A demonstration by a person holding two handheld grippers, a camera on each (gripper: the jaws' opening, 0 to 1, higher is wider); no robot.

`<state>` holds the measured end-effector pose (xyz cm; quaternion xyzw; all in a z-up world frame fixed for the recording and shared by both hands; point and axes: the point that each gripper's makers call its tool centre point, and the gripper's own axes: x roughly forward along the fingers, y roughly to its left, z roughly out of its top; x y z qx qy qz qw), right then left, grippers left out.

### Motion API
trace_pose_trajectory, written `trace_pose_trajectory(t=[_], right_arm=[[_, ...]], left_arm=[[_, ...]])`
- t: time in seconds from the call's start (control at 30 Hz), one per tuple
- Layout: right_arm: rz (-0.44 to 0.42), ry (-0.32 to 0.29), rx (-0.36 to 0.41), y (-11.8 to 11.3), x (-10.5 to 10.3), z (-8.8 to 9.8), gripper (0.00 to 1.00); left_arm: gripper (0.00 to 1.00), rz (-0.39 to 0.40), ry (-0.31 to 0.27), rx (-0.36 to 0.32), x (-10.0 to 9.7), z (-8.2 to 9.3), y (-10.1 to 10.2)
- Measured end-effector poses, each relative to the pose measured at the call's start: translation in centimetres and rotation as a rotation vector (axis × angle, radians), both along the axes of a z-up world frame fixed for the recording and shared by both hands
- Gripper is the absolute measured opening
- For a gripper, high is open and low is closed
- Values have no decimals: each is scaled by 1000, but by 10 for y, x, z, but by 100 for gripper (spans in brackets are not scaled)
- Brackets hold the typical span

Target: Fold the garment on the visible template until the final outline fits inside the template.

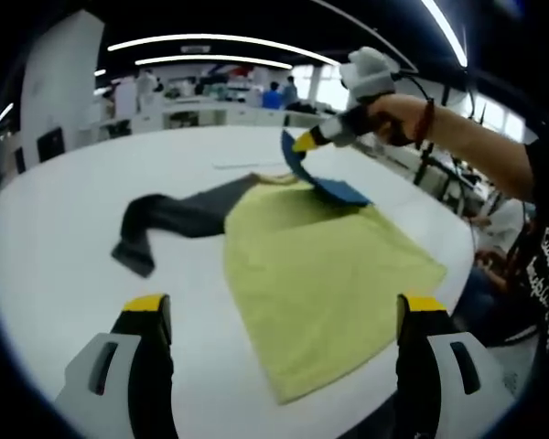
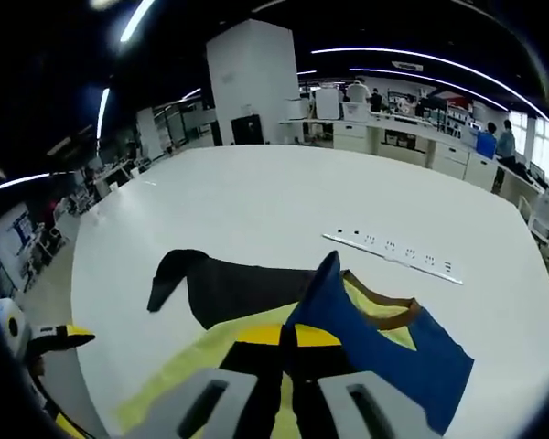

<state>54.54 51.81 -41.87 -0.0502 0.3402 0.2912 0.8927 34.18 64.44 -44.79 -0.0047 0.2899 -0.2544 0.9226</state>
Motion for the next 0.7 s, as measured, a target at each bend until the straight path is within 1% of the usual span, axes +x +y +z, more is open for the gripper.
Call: trace_pose_trajectory(t=[0.23, 0.53, 0.7], right_arm=[[54, -6, 1, 20, -10, 1, 0], [110, 1, -13, 41, -23, -5, 0], [134, 5, -30, 47, -29, -12, 0]], left_arm=[[99, 0, 2, 2, 0, 0, 0], [99, 0, 7, 4, -1, -2, 1], [99, 2, 12, 5, -2, -3, 2]])
